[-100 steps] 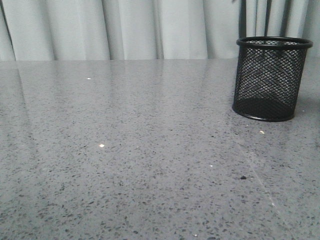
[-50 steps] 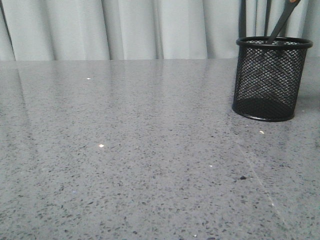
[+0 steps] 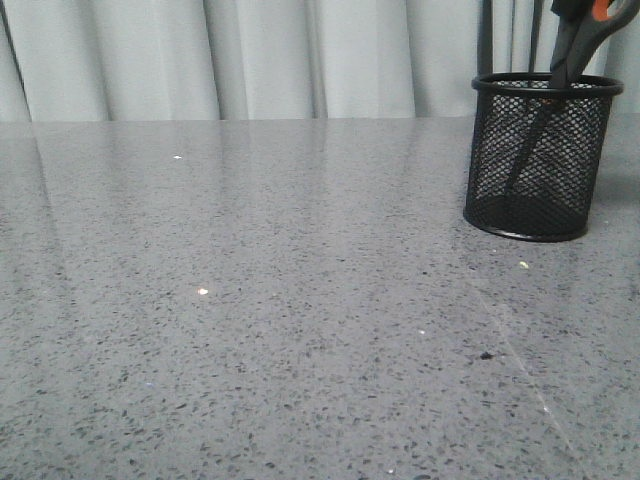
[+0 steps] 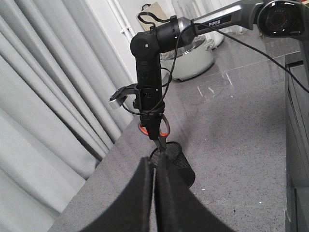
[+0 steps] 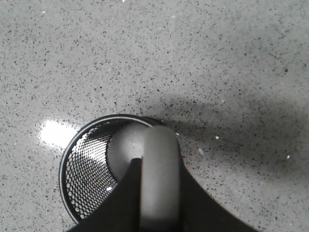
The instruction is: Put scissors into bucket
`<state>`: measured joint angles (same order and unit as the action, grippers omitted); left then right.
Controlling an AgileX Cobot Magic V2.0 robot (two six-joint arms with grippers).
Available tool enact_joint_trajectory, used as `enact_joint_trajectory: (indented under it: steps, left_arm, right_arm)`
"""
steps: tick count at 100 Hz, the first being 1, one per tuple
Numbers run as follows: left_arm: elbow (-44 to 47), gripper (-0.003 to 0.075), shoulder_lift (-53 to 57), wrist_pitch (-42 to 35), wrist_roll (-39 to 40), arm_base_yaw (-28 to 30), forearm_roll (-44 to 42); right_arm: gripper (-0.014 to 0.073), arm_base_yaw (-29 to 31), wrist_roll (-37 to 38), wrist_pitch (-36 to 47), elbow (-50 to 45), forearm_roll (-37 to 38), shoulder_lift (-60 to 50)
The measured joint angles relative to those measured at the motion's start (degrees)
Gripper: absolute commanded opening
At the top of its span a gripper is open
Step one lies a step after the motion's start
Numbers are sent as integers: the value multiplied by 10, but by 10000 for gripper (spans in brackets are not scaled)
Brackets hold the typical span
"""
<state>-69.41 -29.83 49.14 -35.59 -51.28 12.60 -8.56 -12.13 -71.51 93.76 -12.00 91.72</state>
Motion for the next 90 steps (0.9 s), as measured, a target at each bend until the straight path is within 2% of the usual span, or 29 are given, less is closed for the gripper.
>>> enact_joint_trajectory:
  steps: [14, 21, 42, 65, 71, 76, 90]
  left_arm:
    - [8, -20, 0, -4, 0, 0, 0]
    - [10, -20, 0, -5, 0, 0, 0]
    - [24, -20, 0, -17, 20, 0, 0]
    - [44, -20, 0, -46, 29, 0, 0]
    - [49, -20, 0, -58, 29, 0, 0]
    - [53, -20, 0, -75, 29, 0, 0]
    - [82, -20, 1, -154, 35, 0, -3]
  right_arm:
    - [326, 0, 1, 0, 0, 0, 1]
    - [386, 0, 1, 0, 0, 0, 1]
    - [399, 0, 1, 15, 8, 0, 2]
    - [397, 0, 1, 31, 74, 0, 3]
    - [369, 0, 1, 33, 98, 0, 3]
    - [299, 0, 1, 33, 114, -7, 3]
    - [-67, 0, 1, 33, 130, -40, -17]
